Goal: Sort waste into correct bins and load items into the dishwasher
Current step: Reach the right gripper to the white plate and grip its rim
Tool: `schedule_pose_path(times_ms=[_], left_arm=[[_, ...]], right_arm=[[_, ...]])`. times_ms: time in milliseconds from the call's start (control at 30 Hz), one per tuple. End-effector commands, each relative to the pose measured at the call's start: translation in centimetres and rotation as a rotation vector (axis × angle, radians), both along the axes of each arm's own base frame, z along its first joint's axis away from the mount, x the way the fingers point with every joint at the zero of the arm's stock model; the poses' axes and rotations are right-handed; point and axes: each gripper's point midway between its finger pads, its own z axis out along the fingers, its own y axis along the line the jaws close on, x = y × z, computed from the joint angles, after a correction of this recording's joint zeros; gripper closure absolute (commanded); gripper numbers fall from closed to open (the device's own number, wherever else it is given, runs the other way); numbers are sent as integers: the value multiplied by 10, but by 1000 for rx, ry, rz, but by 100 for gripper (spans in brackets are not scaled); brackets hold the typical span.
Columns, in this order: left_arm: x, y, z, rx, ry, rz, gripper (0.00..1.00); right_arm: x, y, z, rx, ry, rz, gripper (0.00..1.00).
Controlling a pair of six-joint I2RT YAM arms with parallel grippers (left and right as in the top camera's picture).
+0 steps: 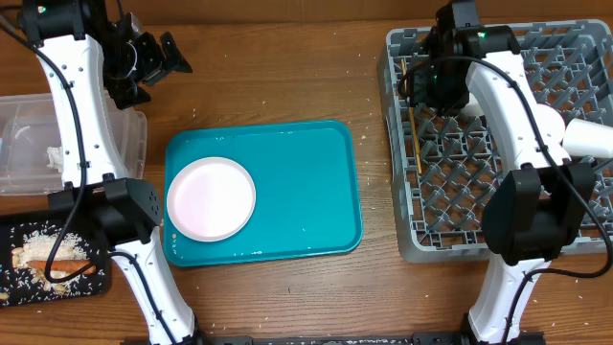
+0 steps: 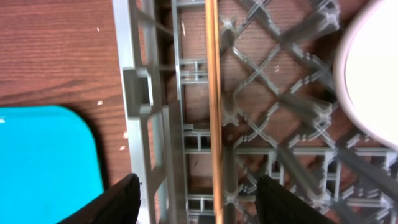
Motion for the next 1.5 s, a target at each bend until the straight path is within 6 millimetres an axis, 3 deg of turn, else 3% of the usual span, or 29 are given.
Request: schedule_pose_path(times_ms=[0,167,200,267,300,333,600,800,933,1033,1333,1467], left_arm=[[1,-5,-2,-11,-1,-23,0],[1,-5,-2,-11,-1,-23,0],[1,-5,-2,-11,-1,-23,0],[1,-5,-2,-11,-1,-23,0],[1,-5,-2,-11,-1,-23,0],[1,-5,-2,-11,-1,-23,0],[1,-5,-2,-11,-1,-23,0],[1,-5,-2,-11,-1,-23,0],[1,-5,-2,-11,-1,-23,0],[1,-5,-2,-11,-1,-23,0],[1,-5,-2,-11,-1,-23,0],[1,-5,-2,-11,-1,-23,0]], right_arm=[[4,23,41,68,-69,-28,38],[-21,93,75,224,-86,120,34],[-32,120,77,252,-71,165,30],[-45,147,73,261,-48,191,18],[-51,160,69,265,-39,207,7],[-57,172,65,265,-30,218,0],[-106,261,0,267,52,241,0],[-156,310,-48,224,118,360,0],[-177,326,-67,159,115,415,0],[-181,327,-73,124,106,421,0],[-175,336,-70,164,83,373,9],[-173,339,-82,167,104,308,14]])
